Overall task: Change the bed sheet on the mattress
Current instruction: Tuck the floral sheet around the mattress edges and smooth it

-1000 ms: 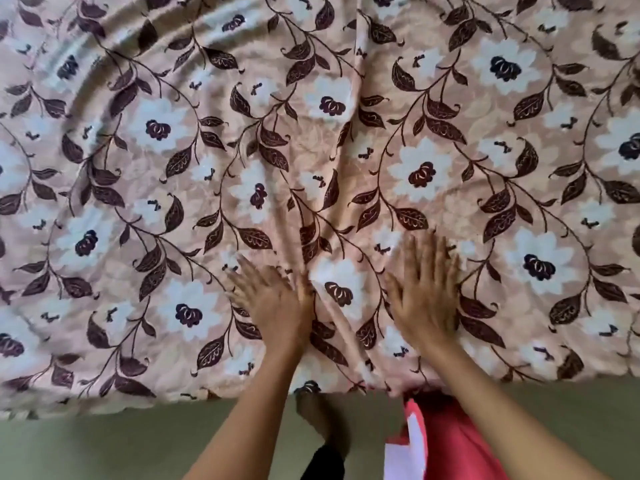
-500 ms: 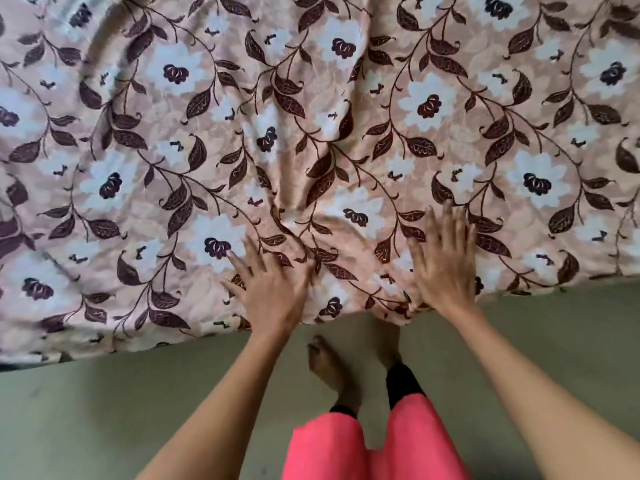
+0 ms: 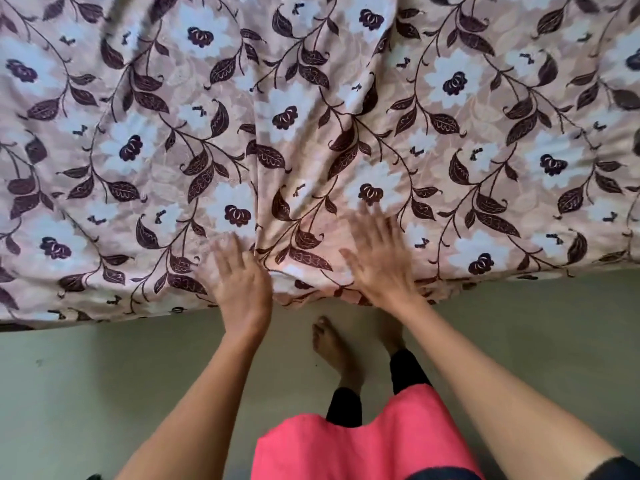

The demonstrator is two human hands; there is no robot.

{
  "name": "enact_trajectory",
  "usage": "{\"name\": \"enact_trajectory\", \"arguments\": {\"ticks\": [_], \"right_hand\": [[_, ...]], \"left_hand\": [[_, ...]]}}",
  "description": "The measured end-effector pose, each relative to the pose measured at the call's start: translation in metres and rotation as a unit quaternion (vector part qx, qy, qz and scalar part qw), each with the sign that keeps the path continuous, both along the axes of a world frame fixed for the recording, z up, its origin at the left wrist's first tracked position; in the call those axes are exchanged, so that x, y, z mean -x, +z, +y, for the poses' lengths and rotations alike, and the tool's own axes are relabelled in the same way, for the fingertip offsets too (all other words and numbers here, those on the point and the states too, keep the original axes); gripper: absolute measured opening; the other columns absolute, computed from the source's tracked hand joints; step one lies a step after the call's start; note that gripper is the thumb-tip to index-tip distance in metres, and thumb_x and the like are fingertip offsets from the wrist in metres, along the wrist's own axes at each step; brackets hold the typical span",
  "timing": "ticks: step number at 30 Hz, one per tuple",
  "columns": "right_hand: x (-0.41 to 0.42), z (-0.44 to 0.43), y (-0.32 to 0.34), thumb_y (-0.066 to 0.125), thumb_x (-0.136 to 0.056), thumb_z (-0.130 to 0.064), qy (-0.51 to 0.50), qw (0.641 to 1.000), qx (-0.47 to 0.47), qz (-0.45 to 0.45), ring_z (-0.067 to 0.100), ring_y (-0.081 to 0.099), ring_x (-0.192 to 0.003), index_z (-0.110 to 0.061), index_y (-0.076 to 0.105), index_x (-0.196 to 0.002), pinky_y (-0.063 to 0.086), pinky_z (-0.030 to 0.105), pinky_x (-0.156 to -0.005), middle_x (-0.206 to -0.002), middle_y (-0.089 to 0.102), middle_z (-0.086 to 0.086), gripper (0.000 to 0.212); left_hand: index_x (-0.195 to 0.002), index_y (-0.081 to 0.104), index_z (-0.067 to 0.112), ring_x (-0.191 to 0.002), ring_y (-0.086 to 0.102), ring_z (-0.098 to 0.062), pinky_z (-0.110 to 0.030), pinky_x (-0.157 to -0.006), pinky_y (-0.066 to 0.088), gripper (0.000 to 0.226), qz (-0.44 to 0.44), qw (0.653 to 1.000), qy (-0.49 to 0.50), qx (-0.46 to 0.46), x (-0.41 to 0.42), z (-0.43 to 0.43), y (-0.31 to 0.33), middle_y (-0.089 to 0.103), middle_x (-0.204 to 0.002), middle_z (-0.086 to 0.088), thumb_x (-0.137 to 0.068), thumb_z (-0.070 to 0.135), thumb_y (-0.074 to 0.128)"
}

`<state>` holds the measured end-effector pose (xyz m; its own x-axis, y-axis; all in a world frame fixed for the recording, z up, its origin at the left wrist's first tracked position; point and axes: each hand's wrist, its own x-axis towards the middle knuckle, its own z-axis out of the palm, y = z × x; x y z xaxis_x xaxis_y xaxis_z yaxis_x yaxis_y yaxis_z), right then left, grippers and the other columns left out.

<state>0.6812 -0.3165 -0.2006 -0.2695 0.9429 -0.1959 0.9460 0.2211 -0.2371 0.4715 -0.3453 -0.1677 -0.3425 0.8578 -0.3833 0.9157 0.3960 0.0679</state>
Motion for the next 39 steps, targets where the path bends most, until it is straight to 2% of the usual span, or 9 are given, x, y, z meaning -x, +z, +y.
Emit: {"name": "enact_trajectory", "arguments": {"ticks": [6,10,16,19,23,28,32,36,39], "right_hand": [[-0.062,0.002,-0.001,0.001,-0.092,-0.059,-0.167,0.983,0.046,-0.064,0.018,-0.017,-0.14,-0.009,-0.009,-0.145,-0.005,0.045,-0.116,-0.151,-0.019,0.008,0.074],[-0.014,0.003,-0.005,0.004,-0.095,-0.057,-0.05,0.997,0.021,-0.062,0.026,-0.015,-0.14,-0.007,-0.015,-0.142,-0.005,0.047,-0.116,-0.15,-0.021,0.01,0.071],[0.06,0.001,-0.005,0.012,-0.097,-0.053,0.135,0.99,0.028,0.01,0.019,-0.012,-0.143,-0.008,-0.004,-0.146,-0.007,0.039,-0.117,-0.156,-0.002,0.011,0.069],[0.037,0.029,0.002,0.0,-0.096,-0.055,0.034,0.999,0.025,0.017,0.02,-0.011,-0.142,-0.007,-0.007,-0.146,-0.009,0.037,-0.116,-0.155,-0.009,0.011,0.07],[-0.031,0.081,0.002,-0.008,-0.086,-0.064,-0.121,0.991,0.042,-0.044,0.021,-0.018,-0.142,-0.009,-0.012,-0.145,-0.012,0.036,-0.116,-0.155,-0.016,0.011,0.081],[-0.006,0.117,0.001,0.001,-0.09,-0.063,-0.13,0.988,0.05,-0.073,0.025,-0.019,-0.142,-0.007,-0.017,-0.144,-0.012,0.041,-0.116,-0.154,-0.021,0.013,0.08],[0.065,0.112,0.003,-0.004,-0.094,-0.057,-0.004,0.998,0.059,-0.031,0.025,-0.029,-0.138,-0.003,-0.024,-0.142,-0.015,0.043,-0.115,-0.147,-0.036,0.014,0.075],[0.067,0.133,0.002,0.013,-0.098,-0.046,0.066,0.997,0.025,0.018,0.026,0.01,-0.144,-0.003,0.009,-0.146,0.009,0.044,-0.114,-0.155,0.004,0.014,0.065],[0.01,0.173,-0.002,0.012,-0.098,-0.051,-0.018,1.0,0.023,-0.002,0.025,0.001,-0.145,-0.008,0.003,-0.147,0.0,0.04,-0.116,-0.155,-0.002,0.011,0.067]], "left_hand": [[-0.146,0.024,0.006,-0.143,-0.014,-0.029,-0.064,-0.11,-0.004,0.07,-0.048,0.996,0.076,0.013,-0.013,0.006,0.008,-0.009,-0.157,-0.006,-0.095,0.054,0.028],[-0.115,0.053,0.009,-0.144,-0.009,-0.031,-0.061,-0.109,-0.008,0.029,-0.068,0.996,0.054,0.004,-0.023,0.004,0.004,-0.004,-0.158,-0.008,-0.093,0.025,0.044],[-0.138,0.037,0.004,-0.144,-0.007,-0.028,-0.059,-0.113,0.0,0.055,-0.074,0.991,0.106,-0.02,-0.02,0.015,0.015,0.005,-0.158,-0.007,-0.095,0.039,0.037],[-0.123,0.047,0.007,-0.144,-0.009,-0.028,-0.058,-0.112,-0.006,0.054,-0.071,0.995,0.039,-0.051,-0.017,0.049,0.019,0.004,-0.158,-0.006,-0.093,0.05,0.036],[-0.14,0.031,0.006,-0.144,-0.011,-0.029,-0.053,-0.113,-0.004,0.076,-0.051,0.997,-0.001,-0.054,-0.023,0.115,0.015,-0.005,-0.158,-0.007,-0.09,0.064,0.03],[-0.125,0.048,0.009,-0.145,-0.002,-0.031,-0.052,-0.116,-0.002,0.042,-0.056,0.995,-0.011,-0.086,-0.021,0.152,0.001,0.006,-0.157,-0.008,-0.098,0.039,0.035],[-0.142,0.034,0.01,-0.145,-0.001,-0.025,-0.048,-0.115,-0.004,0.046,-0.045,0.992,0.075,-0.093,-0.015,0.146,-0.008,0.007,-0.157,-0.004,-0.1,0.029,0.033],[-0.141,0.028,0.002,-0.145,-0.001,-0.025,-0.048,-0.117,0.0,0.054,-0.059,0.981,0.155,-0.098,-0.035,0.176,0.002,0.001,-0.158,-0.007,-0.097,0.033,0.036],[-0.139,0.029,0.006,-0.144,-0.005,-0.025,-0.047,-0.113,-0.004,0.061,-0.044,0.988,0.107,-0.103,-0.04,0.231,0.004,-0.006,-0.158,-0.006,-0.095,0.048,0.034]]}}
